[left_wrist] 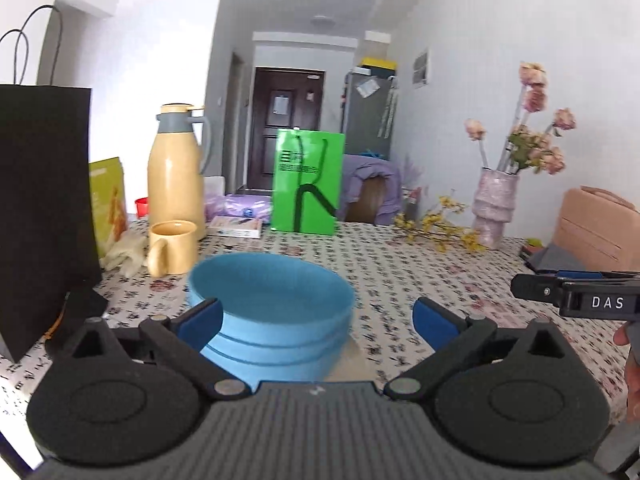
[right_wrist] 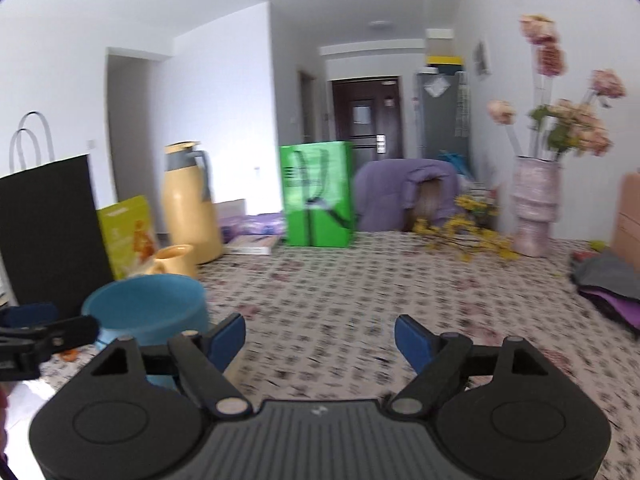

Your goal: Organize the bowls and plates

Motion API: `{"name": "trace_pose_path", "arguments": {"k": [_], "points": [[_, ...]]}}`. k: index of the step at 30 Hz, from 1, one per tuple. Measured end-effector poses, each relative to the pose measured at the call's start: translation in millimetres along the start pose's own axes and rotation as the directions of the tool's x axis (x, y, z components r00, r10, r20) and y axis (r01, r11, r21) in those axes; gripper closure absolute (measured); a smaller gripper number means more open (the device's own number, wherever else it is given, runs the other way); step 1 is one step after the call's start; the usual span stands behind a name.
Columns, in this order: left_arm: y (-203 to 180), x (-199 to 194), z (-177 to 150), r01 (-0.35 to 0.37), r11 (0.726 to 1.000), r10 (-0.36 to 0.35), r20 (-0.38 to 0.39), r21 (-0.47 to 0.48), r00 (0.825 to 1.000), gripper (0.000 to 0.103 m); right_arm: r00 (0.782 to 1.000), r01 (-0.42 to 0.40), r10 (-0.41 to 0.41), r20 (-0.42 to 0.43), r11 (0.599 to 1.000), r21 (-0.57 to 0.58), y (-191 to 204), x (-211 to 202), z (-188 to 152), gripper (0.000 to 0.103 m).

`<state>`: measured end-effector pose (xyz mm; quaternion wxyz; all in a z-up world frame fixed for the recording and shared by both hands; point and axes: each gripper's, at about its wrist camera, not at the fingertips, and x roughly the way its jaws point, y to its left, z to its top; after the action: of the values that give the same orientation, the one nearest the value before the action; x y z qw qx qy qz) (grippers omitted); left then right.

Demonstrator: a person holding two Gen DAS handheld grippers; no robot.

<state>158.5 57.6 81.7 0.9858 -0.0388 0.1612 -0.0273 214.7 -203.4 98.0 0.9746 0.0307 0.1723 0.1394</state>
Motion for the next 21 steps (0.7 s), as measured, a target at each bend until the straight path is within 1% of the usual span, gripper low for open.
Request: {"name": "trace_pose_path", "arguments": {"k": [3,7,12,18,20,21], "points": [[-11,-4,-5,0.021,1.000,-0.021,-0.004,0.011,1.000,0.000,0.999,0.049,-0.049,-0.014,0.998,0.025,-17,-12,-13,0.021],[-19,-7,-7,0.038,0.999,-0.038,-0.001,0.019,0.999,0.000,0.997,0.073,-0.073,-0.010,0.996,0.046,-25,-23,-26,0.021],[-27,-12,-12,0.046,0.998,-0.046,-0.004,0.034,0.999,0.000,0.997,0.074,-0.075,0.007,0.996,0.041,-22,-32,-33,0.019],[-32,-23,-19,0.038,0.998,-0.039,0.014,0.044,0.999,0.000,0.997,0.068,-0.069,0.027,0.997,0.031,-17,-41,-41,0.018],[-33,-29,-22,0.037,0.998,-0.037,0.018,0.044,0.999,0.000,0.998,0.059,-0.060,0.028,0.998,0.034,-16,-46,-48,0.016],[-33,-31,-25,0.037,0.998,-0.038,0.019,0.043,0.999,0.000,0.998,0.055,-0.056,0.026,0.998,0.039,-15,-49,-52,0.013]]}}
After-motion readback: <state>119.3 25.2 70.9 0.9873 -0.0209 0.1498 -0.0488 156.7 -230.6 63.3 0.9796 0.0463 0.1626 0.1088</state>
